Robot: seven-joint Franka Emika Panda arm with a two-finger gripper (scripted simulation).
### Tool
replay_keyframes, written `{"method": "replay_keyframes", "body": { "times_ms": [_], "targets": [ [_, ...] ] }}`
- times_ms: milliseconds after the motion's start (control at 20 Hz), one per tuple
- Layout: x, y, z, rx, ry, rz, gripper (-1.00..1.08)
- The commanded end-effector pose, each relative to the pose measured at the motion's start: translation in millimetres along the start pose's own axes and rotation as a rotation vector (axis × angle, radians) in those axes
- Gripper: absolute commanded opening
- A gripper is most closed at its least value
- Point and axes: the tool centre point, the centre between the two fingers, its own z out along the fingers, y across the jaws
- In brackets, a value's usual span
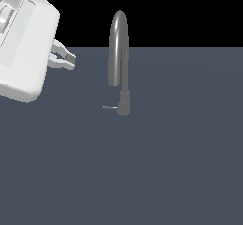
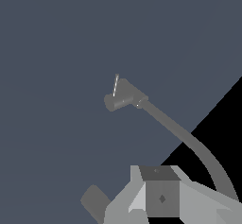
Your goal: Turn on the faucet by rotating a designated handle.
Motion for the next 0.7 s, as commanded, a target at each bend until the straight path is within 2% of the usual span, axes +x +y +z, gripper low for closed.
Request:
{"method": "replay_keyframes", "body": {
  "times_ms": [0, 650],
  "targets": [
    [7, -3, 5, -0.039, -0.003, -0.039, -1.0],
    [35, -20, 34, -0.232, -0.025, -0.225, -1.0]
  ]
}}
